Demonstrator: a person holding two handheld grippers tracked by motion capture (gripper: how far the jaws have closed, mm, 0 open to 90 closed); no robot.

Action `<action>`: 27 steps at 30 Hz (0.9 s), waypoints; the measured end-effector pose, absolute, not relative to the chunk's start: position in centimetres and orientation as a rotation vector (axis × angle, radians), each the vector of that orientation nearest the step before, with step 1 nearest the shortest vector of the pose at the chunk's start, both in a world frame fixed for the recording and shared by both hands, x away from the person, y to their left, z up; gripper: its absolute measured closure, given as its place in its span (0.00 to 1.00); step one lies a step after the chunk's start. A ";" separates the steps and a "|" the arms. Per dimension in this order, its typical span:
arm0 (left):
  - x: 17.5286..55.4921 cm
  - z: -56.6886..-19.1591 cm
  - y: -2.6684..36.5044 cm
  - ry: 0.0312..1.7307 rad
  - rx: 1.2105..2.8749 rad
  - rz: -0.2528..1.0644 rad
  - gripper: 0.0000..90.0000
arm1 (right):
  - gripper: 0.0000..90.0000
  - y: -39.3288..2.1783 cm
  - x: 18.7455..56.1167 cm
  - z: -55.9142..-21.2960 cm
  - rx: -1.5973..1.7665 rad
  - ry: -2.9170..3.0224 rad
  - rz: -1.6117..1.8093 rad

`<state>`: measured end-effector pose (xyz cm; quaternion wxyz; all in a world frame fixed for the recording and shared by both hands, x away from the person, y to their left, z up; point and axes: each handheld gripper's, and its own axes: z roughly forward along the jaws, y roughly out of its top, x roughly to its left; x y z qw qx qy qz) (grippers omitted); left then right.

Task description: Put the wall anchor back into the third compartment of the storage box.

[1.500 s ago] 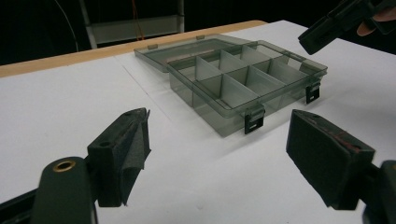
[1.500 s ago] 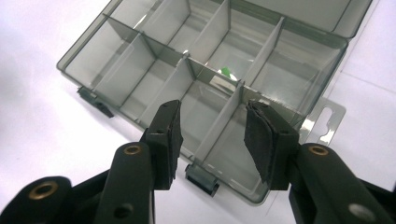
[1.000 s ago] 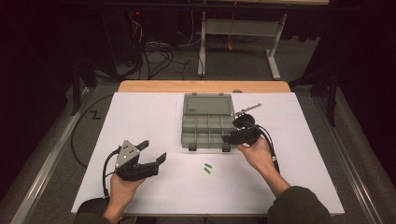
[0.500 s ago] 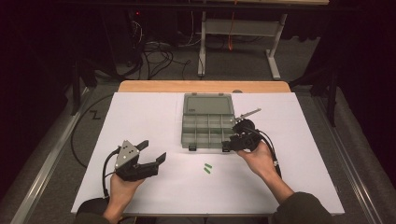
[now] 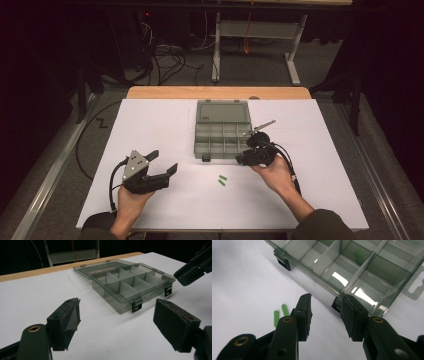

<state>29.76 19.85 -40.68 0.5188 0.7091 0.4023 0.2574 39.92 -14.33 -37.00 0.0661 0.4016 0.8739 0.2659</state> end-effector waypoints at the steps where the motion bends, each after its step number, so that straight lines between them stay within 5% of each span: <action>1: 29.8 -40.7 19.9 0.965 1.701 0.617 0.24 | 0.70 -14.2 39.8 -37.1 1.208 2.639 0.805; 27: 29.8 -40.7 19.9 0.966 1.697 0.618 0.24 | 0.79 -12.4 39.0 -39.1 1.193 2.766 0.766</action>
